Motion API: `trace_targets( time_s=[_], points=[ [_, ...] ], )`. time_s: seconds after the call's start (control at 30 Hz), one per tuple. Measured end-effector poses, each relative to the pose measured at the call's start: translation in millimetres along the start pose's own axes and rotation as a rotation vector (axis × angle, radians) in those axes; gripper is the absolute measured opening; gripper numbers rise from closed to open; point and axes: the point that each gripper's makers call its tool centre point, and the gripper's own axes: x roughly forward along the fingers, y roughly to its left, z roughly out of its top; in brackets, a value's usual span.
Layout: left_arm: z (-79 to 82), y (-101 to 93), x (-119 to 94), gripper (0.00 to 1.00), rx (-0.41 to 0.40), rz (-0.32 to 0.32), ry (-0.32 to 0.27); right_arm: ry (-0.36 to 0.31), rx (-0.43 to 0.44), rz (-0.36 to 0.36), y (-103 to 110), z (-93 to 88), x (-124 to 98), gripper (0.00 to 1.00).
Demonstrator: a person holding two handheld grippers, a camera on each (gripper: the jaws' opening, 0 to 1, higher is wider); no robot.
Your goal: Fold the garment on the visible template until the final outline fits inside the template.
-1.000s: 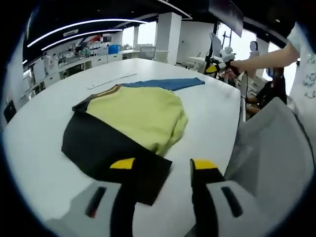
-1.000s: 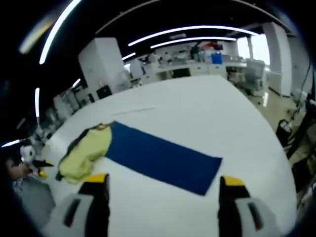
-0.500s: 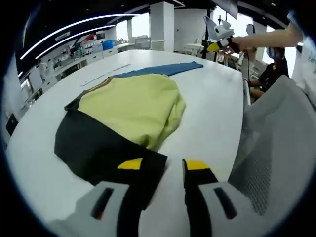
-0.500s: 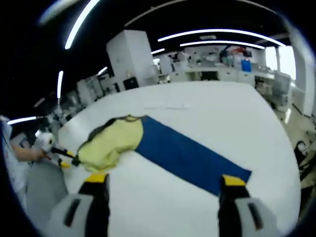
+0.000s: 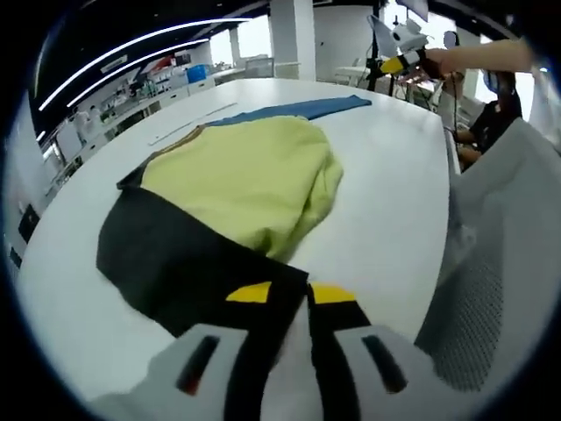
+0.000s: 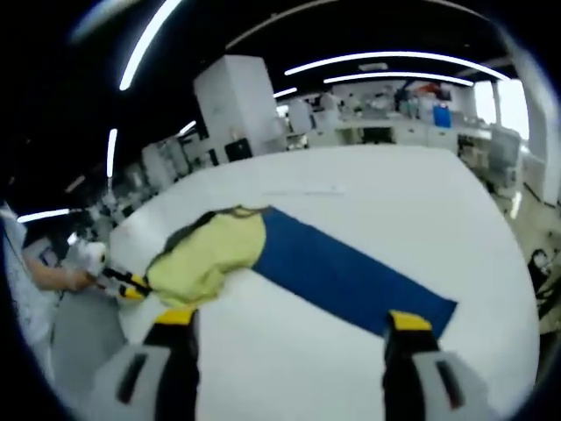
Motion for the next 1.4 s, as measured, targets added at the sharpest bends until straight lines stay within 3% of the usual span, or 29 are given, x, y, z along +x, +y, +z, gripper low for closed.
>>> trace_targets(
  time_s=[0.17, 0.37, 0.53, 0.63, 1.03, 1.17, 1.23, 1.4],
  points=[
    [-3.7, 5.1, 1.3, 0.0, -0.012, 0.02, 0.001, 0.002, -0.001, -0.005, 2.1, -3.0, -6.1, 0.86],
    [2.6, 9.1, -8.2, 0.0, -0.069, 0.02, -0.025, -0.017, 0.009, -0.013, 8.4, -2.1, -13.7, 0.85],
    [19.0, 29.1, -35.6, 0.0, -0.276, 0.023, -0.124, -0.02, 0.009, -0.01, 21.8, -6.9, -17.5, 0.85],
    [27.9, 53.7, -57.4, 0.0, -0.374, 0.051, -0.192, -0.016, 0.006, 0.002, 32.5, -9.7, -17.6, 0.85],
    [32.4, 160.4, -124.2, 0.0, -0.386, 0.151, -0.267, -0.069, 0.013, -0.023, 84.3, 10.4, -24.4, 0.85],
    [32.5, 213.0, -137.2, 0.0, -0.476, 0.188, -0.327, -0.087, 0.022, -0.038, 98.3, 15.7, -28.6, 0.85],
    [24.5, 248.3, -138.0, 0.0, -0.525, 0.206, -0.351, -0.094, 0.024, -0.045, 103.0, 17.0, -30.3, 0.85],
    [10.3, 294.7, -142.9, 0.0, -0.585, 0.253, -0.374, -0.091, 0.042, -0.083, 112.7, 16.0, -28.8, 0.85]
  ],
)
